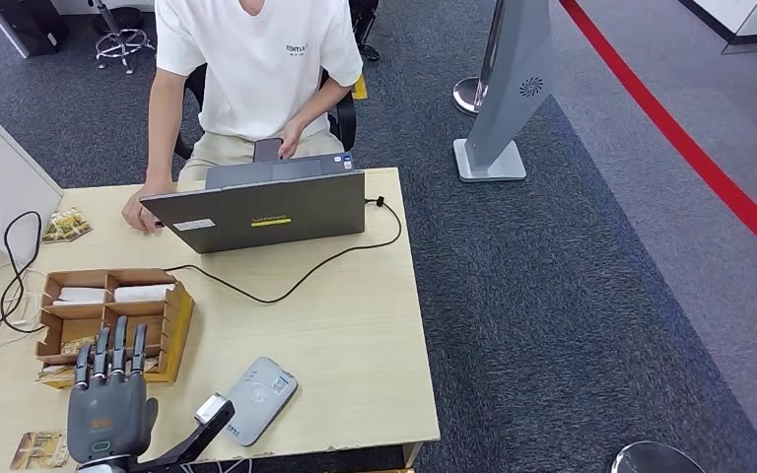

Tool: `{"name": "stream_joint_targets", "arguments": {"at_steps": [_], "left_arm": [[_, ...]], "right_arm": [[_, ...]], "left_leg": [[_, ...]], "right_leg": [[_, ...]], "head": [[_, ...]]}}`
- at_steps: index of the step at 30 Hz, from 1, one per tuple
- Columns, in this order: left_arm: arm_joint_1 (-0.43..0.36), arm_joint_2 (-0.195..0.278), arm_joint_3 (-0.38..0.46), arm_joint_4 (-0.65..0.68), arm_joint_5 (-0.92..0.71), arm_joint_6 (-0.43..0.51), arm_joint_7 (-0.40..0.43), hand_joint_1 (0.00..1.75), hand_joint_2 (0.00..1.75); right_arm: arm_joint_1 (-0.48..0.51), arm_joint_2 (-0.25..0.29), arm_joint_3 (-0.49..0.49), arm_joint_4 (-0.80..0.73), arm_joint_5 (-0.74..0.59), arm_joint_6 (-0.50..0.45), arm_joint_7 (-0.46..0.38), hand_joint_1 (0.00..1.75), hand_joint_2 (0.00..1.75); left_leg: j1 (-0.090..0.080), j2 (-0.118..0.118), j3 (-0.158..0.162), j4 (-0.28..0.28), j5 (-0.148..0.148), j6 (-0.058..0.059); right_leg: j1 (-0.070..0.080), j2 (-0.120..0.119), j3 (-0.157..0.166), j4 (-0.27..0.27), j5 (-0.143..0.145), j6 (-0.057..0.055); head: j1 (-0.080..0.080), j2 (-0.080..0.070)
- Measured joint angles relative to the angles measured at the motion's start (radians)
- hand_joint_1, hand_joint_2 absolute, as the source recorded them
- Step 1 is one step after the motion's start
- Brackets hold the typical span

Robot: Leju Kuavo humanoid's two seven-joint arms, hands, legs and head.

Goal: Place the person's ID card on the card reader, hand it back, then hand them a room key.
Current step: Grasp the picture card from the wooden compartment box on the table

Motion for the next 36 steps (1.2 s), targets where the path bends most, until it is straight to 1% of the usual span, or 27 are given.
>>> {"name": "stream_joint_targets", "arguments": {"at_steps": [21, 30, 36], "left_arm": [[-0.002, -0.007, 0.117, -0.018, 0.01, 0.035, -0.017, 0.0, 1.75], [-0.039, -0.018, 0.158, 0.02, 0.009, 0.059, -0.049, 0.0, 1.75], [-0.052, -0.03, 0.164, 0.042, 0.007, 0.067, -0.064, 0.0, 1.75]], "right_arm": [[0.0, 0.0, 0.0, 0.0, 0.017, 0.003, 0.003, 0.0, 1.75], [-0.001, 0.0, 0.0, 0.0, 0.033, 0.012, 0.003, 0.0, 1.75], [-0.001, 0.0, 0.0, 0.0, 0.037, 0.014, 0.004, 0.0, 1.75]], "left_leg": [[0.0, 0.0, 0.0, 0.0, 0.0, 0.0], [0.0, 0.0, 0.0, 0.0, 0.0, 0.0], [0.0, 0.0, 0.0, 0.0, 0.0, 0.0]], "right_leg": [[0.0, 0.0, 0.0, 0.0, 0.0, 0.0], [0.0, 0.0, 0.0, 0.0, 0.0, 0.0], [0.0, 0.0, 0.0, 0.0, 0.0, 0.0]], "head": [[0.0, 0.0], [0.0, 0.0], [0.0, 0.0]]}}
